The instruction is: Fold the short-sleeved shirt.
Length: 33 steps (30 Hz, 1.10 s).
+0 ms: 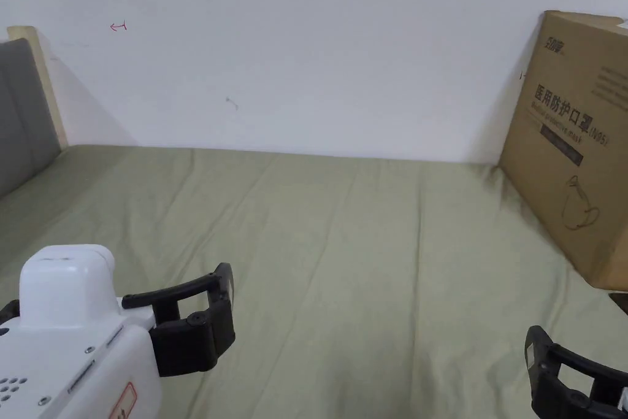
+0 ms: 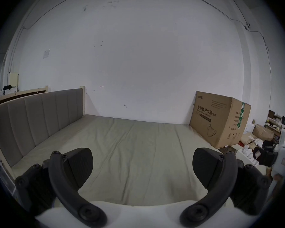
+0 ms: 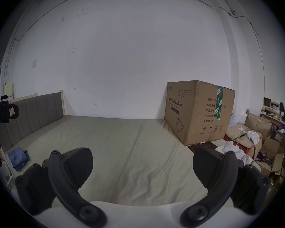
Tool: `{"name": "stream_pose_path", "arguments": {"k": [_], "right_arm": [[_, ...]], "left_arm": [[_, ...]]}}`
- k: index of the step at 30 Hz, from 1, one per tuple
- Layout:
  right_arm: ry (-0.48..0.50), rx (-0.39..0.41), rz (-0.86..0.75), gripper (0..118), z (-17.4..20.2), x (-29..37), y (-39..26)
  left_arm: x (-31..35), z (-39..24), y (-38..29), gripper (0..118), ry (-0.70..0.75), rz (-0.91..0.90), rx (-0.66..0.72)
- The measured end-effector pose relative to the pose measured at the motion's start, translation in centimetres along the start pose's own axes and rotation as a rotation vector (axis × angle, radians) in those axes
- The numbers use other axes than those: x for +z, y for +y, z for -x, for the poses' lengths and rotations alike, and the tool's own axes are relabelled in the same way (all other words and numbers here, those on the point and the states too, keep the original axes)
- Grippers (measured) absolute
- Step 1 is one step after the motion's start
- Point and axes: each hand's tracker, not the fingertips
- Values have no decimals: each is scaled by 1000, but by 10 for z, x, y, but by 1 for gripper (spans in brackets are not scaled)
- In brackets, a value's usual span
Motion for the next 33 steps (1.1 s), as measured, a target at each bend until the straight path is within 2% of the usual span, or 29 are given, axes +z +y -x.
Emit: {"name": "stream_pose_path", "arguments": {"k": [3, 6, 10, 14, 15, 17, 20, 24, 27, 31, 33], "right_arm": [[4, -12, 24, 118, 0, -2, -2], [19, -22, 43, 118, 0, -2, -6], [23, -20, 65, 118, 1, -3, -10], [24, -29, 88, 118, 1, -7, -11], [27, -36, 90, 118, 0, -7, -12], [43, -61, 94, 118, 0, -8, -11], [67, -101, 92, 118, -3, -9, -10], [65, -115, 92, 118, -7, -7, -9], [53, -120, 89, 118, -9, -5, -9], [42, -129, 87, 118, -10, -5, -8], [43, -128, 90, 118, -9, -5, -8]], "left_arm": [[-5, 2, 0, 118, -66, 25, 74], [-9, 0, 2, 118, -73, 54, 109], [-14, -14, 8, 118, 95, 114, 2], [-17, -30, 5, 118, 196, 142, -91], [-18, -32, 6, 118, 186, 159, -87], [-20, -30, 6, 118, 49, 256, -12], [-18, -25, 1, 118, -140, 186, 158], [-15, -28, 8, 117, -33, 141, 85], [-10, -29, 12, 117, -14, 131, 82], [-6, -33, 11, 117, 33, 155, 144], [-5, -32, 6, 117, 0, 73, 77]]}}
